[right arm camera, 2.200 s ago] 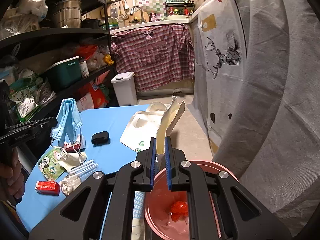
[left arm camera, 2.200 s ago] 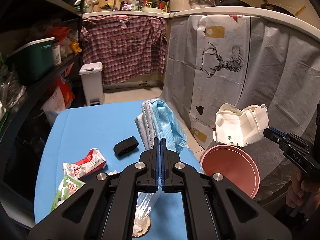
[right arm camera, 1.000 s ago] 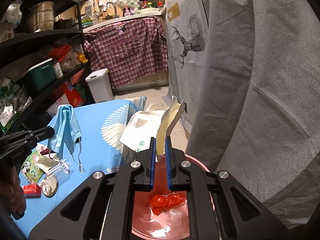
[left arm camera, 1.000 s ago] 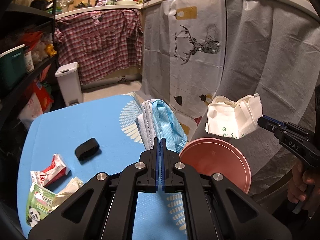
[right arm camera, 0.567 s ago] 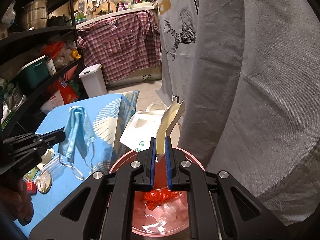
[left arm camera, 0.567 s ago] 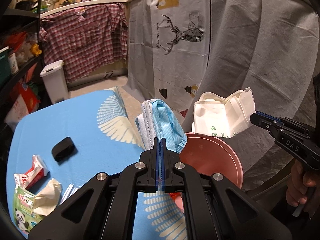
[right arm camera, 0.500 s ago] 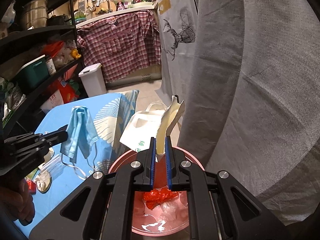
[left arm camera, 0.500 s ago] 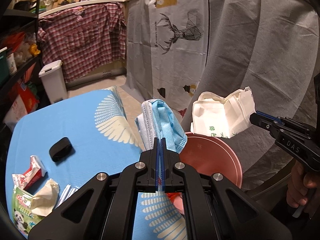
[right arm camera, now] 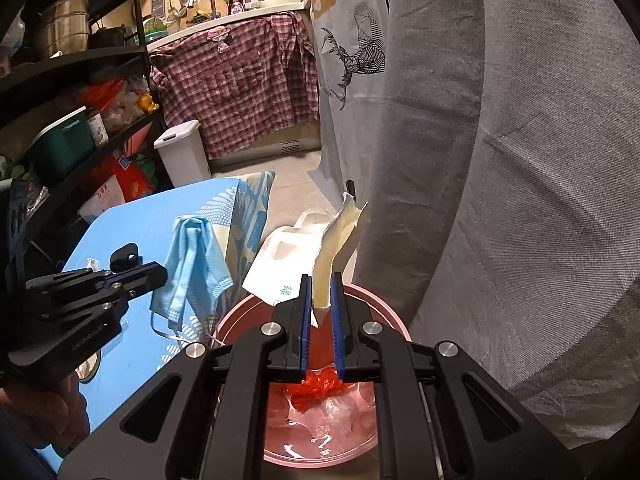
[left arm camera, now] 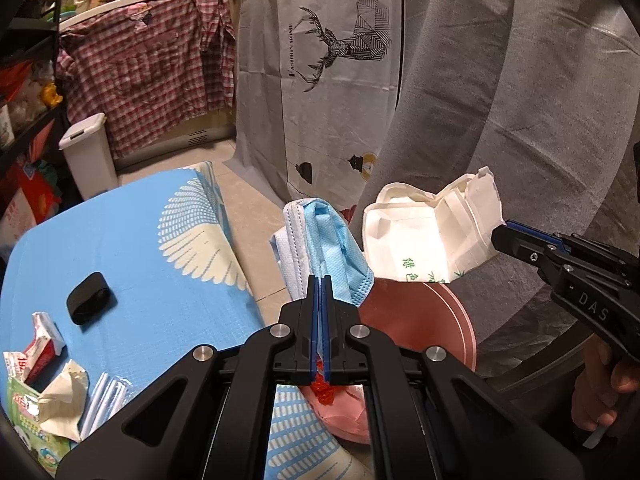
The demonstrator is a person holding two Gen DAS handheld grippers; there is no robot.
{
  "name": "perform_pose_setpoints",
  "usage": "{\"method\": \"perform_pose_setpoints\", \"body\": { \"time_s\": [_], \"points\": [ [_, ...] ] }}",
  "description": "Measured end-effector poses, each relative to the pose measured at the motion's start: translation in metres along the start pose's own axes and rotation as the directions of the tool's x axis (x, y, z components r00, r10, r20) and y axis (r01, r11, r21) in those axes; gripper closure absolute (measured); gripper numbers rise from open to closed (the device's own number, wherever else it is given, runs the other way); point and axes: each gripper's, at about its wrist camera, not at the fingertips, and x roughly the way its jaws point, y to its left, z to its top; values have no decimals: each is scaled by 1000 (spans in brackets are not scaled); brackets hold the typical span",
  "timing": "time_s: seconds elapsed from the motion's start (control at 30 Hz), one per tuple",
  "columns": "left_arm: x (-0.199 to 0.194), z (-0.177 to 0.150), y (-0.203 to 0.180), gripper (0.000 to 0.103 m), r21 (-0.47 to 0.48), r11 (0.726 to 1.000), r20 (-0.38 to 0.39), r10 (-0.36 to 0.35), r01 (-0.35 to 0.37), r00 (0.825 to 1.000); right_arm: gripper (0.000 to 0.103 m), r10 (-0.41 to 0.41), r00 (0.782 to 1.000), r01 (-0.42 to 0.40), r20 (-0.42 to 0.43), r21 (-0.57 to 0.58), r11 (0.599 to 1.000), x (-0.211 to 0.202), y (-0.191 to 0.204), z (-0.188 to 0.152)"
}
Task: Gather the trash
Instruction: 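Open the left tool to drop the blue mask while the right tool drops the white packaging, then move both open tools back over the trash on the table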
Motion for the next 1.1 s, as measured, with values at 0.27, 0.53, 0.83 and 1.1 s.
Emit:
{"method": "perform_pose_setpoints", "body": {
  "time_s": [0.27,0.53,0.83,1.1],
  "points": [
    [4,-2,-6,92,4,1000,-18,-30,30,999,79,-29,1000,29,3,-22,999,2,1,-2],
    [-8,0,7,91,-35,999,4,-29,30,1000,63,-42,999,42,19,-24,999,0,2,-3],
    [-35,-4,31,91,-59,998,40,12,-9,999,63,-32,998,34,45,-43,998,-8,10,-5],
    [-70,-10,75,91,-113,992,67,64,-56,996,65,11,998,-7,65,-60,998,-15,32,-4]
  ]
}}
